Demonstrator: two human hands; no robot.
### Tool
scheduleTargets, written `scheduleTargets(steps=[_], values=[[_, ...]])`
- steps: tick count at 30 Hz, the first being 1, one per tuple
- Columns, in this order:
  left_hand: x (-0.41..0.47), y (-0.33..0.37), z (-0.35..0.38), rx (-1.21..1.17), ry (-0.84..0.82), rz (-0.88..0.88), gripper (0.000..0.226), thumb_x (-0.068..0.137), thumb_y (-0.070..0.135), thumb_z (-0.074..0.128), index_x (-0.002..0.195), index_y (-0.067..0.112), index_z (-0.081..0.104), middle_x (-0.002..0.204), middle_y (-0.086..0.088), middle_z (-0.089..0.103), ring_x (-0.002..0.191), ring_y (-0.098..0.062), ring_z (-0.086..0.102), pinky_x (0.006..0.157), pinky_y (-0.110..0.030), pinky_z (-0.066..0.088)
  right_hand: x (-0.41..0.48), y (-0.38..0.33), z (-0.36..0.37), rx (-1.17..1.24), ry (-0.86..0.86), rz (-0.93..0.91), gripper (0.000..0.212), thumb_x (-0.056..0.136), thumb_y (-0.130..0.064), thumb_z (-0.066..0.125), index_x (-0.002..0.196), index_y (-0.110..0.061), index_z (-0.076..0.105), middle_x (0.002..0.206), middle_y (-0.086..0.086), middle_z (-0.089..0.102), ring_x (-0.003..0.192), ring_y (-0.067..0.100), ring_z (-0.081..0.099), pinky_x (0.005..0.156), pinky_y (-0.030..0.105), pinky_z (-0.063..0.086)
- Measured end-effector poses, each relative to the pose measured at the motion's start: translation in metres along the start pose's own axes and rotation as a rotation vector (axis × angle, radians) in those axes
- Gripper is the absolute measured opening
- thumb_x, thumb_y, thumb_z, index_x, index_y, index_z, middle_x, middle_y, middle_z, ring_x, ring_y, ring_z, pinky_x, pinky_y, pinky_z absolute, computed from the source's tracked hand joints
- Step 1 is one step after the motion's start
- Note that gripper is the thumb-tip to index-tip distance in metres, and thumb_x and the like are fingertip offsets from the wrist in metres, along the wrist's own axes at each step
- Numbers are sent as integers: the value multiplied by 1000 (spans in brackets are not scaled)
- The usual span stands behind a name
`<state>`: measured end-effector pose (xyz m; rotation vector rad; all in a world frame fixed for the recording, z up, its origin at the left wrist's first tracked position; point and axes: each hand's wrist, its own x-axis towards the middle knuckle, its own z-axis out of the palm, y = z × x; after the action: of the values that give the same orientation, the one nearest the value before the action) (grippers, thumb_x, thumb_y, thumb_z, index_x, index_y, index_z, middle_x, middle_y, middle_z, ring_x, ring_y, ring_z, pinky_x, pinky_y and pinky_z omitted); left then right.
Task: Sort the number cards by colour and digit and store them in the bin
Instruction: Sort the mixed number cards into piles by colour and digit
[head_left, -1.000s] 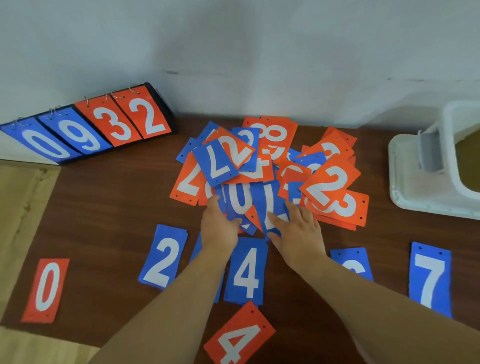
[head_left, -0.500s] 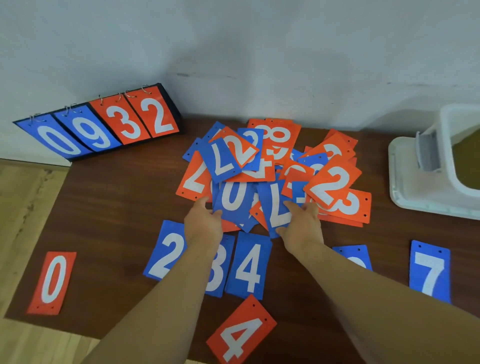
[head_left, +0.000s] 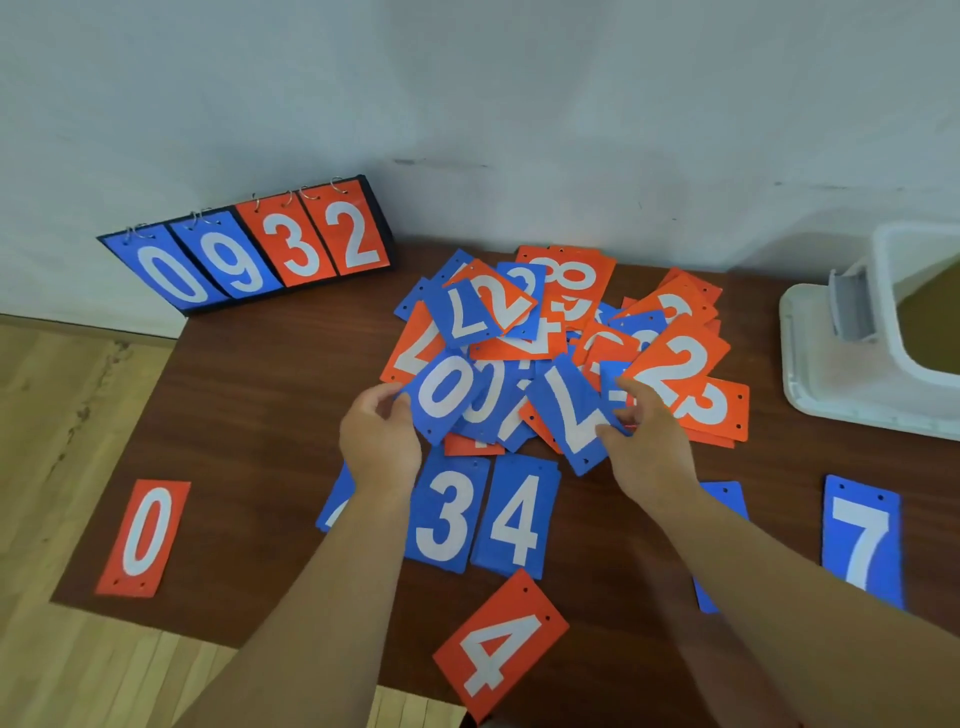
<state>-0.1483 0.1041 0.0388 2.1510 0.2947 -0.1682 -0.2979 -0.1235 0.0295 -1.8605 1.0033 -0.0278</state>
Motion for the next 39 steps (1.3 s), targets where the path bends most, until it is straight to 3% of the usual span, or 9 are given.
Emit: scheduleTargets(steps=[6, 8, 12, 17, 21, 24, 30, 33, 39], values=[[-11, 26, -48, -7, -171, 125, 16, 96, 27, 69, 111, 29, 62, 97, 19, 64, 83, 10, 63, 56, -12, 48, -20, -19, -36, -129, 83, -160, 27, 99, -20, 63, 125, -24, 66, 114, -3, 66, 84, 11, 60, 67, 24, 48], [-23, 37, -57, 48, -316, 234, 17, 95, 24, 70, 109, 30, 64, 97, 19, 67, 87, 10, 63, 63, -13, 49, -27, -32, -49, -204, 40, -225, 24, 100, -20, 60, 122, -28, 67, 106, -3, 66, 67, 10, 56, 58, 23, 44], [-67, 61, -63, 185, -684, 453, 24, 95, 21, 70, 111, 39, 67, 88, 23, 65, 72, 5, 62, 63, -11, 45, -48, -67, -76, -356, -134, -435, 24, 99, -16, 59, 108, -36, 67, 100, -3, 67, 82, 20, 61, 72, 37, 52], [-126, 77, -52, 349, -914, 567, 33, 95, 22, 70, 117, 46, 68, 88, 7, 69, 61, -10, 60, 67, -33, 56, -81, -85, -105, -403, -278, -578, 24, 96, -19, 62, 108, -39, 68, 98, -2, 71, 86, 20, 63, 82, 43, 51], [-176, 74, -38, 268, -811, 537, 30, 96, 19, 69, 123, 32, 69, 119, 7, 67, 96, -9, 64, 78, -20, 53, -125, -47, -134, -221, -107, -530, 43, 90, -32, 73, 126, -42, 54, 126, -18, 58, 107, 4, 57, 92, 23, 47], [-216, 63, -20, 83, -700, 441, 31, 96, 16, 68, 123, 32, 68, 124, 10, 61, 100, -6, 59, 67, -9, 50, -160, 0, -152, -53, -95, -341, 32, 85, -28, 76, 101, -39, 50, 104, -14, 66, 78, -1, 61, 67, 15, 48], [-281, 46, 8, -34, -598, 395, 27, 96, 22, 68, 120, 34, 69, 113, 14, 64, 99, -1, 60, 80, -16, 52, -198, 72, -170, 35, -146, -185, 17, 89, -14, 72, 82, -27, 64, 75, -17, 66, 58, -1, 57, 59, 27, 47], [-288, 37, 6, -83, -538, 326, 21, 99, 22, 63, 115, 36, 68, 111, 12, 68, 97, -6, 67, 74, -18, 57, -202, 92, -176, 105, -12, -91, 15, 91, -12, 69, 88, -27, 70, 87, -10, 70, 68, 10, 63, 59, 28, 48], [-281, 13, 20, 108, -569, 302, 26, 100, 11, 60, 120, 23, 72, 115, 10, 65, 107, -6, 59, 102, -32, 51, -201, 139, -192, 297, 279, 115, 14, 93, -15, 67, 97, -29, 70, 100, -4, 71, 81, 18, 69, 61, 31, 55]])
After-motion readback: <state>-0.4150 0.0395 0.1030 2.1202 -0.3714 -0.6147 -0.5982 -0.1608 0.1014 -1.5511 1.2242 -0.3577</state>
